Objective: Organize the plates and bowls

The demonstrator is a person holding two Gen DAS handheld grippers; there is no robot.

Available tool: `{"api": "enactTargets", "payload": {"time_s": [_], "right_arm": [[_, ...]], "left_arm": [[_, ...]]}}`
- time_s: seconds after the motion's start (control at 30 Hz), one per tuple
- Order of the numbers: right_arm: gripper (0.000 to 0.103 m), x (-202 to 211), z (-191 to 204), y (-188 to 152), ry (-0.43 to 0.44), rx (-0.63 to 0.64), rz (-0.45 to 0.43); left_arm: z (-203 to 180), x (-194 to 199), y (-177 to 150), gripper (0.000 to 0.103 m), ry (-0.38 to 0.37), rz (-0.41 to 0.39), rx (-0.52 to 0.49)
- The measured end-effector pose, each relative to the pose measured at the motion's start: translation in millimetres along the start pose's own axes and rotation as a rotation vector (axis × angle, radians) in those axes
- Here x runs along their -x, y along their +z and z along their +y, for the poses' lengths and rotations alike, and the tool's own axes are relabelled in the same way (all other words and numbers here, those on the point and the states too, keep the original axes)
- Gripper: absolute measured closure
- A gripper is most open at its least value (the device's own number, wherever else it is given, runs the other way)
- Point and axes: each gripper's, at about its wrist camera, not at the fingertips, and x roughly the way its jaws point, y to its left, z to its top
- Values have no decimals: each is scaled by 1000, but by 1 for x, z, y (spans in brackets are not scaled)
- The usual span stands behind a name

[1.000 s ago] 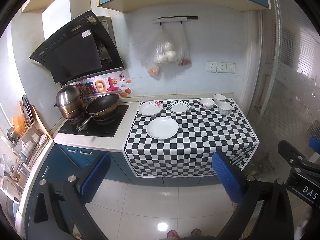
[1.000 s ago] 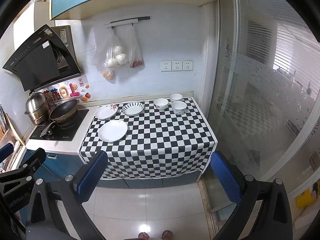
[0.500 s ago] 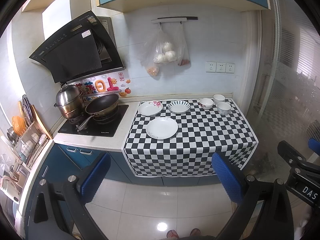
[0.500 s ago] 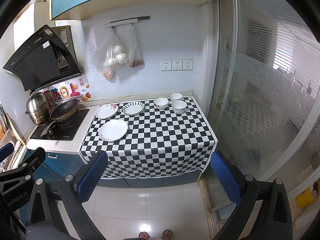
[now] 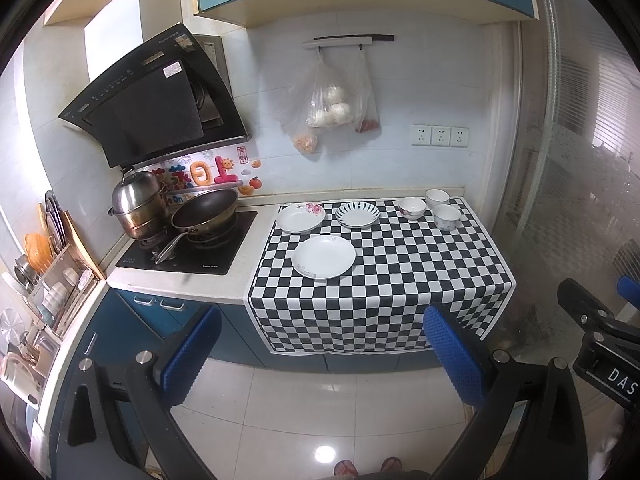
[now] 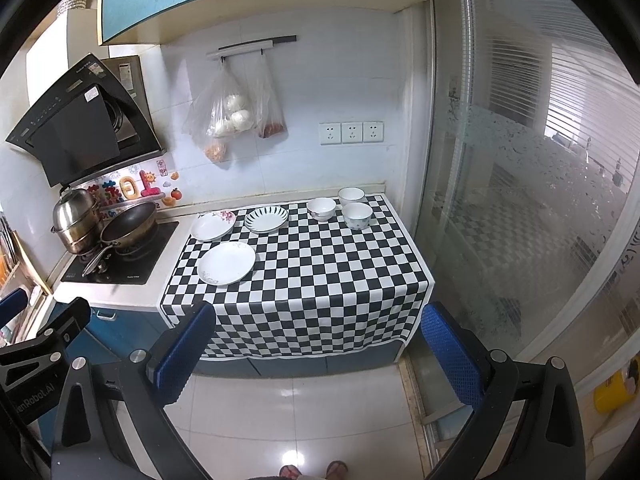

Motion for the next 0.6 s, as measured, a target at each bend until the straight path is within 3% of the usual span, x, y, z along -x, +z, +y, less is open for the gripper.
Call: {"api": "enactTargets", "payload": {"time_s": [0.6], "right_arm": [[0, 2, 5, 1, 1, 6, 0]], "left_arm": [[0, -3, -1, 0, 0, 6, 3]]}}
